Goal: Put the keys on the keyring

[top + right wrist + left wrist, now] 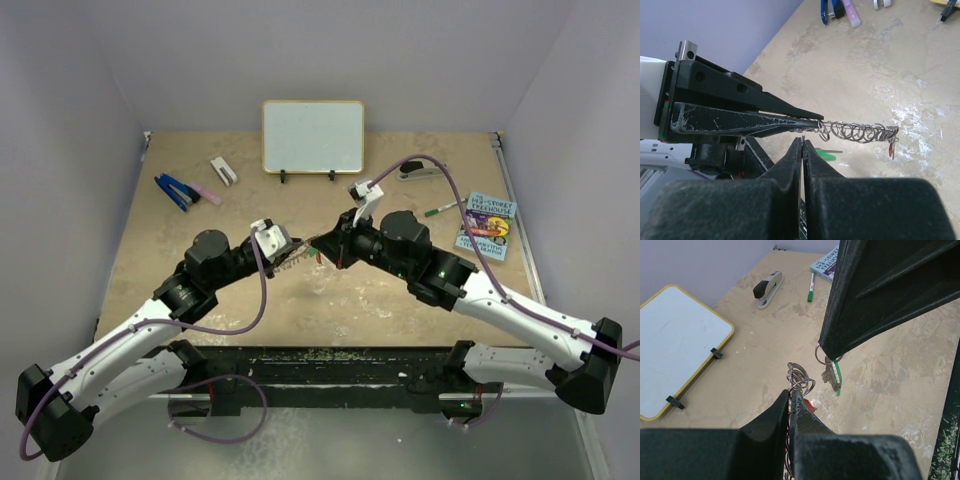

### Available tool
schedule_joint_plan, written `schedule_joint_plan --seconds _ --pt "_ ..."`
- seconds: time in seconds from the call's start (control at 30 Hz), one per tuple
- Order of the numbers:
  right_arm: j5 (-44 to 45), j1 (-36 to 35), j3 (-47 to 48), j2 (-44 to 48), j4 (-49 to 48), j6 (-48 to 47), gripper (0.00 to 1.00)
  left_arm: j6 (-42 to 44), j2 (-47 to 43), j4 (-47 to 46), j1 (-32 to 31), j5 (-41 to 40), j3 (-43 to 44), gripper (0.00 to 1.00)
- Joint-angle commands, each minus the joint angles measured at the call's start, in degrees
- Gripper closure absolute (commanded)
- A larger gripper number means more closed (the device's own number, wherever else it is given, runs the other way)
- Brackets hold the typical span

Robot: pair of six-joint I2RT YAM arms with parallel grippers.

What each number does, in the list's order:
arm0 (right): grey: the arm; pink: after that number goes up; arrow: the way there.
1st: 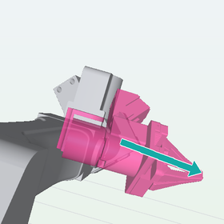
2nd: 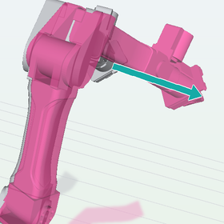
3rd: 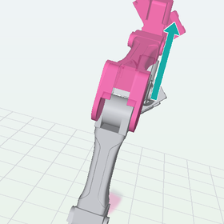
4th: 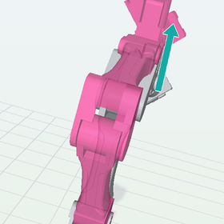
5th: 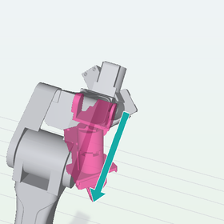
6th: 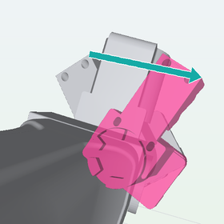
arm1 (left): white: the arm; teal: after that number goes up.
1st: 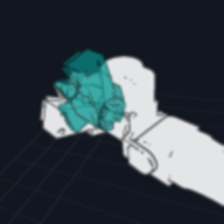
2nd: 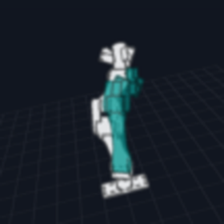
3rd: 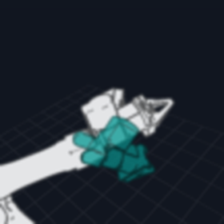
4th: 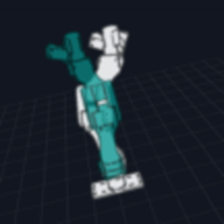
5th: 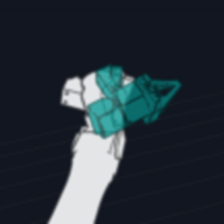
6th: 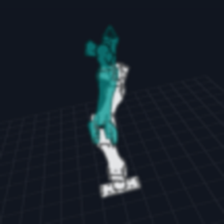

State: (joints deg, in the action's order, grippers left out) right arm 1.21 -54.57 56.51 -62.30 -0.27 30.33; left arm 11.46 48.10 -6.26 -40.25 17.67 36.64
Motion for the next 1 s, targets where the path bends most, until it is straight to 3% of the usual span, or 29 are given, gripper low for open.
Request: schedule_joint_plan --seconds 0.0,0.97 --pt "2.1 -0.6 3.0 0.1 -1.3 -1.3 1.0 -0.5 -1.1 -3.6 0.2 0.1 0.5 0.96" --pt "5.3 -2.2 4.6 -3.7 0.3 -2.2 1.0 -1.9 -0.6 -3.2 0.2 0.8 2.1 0.96"
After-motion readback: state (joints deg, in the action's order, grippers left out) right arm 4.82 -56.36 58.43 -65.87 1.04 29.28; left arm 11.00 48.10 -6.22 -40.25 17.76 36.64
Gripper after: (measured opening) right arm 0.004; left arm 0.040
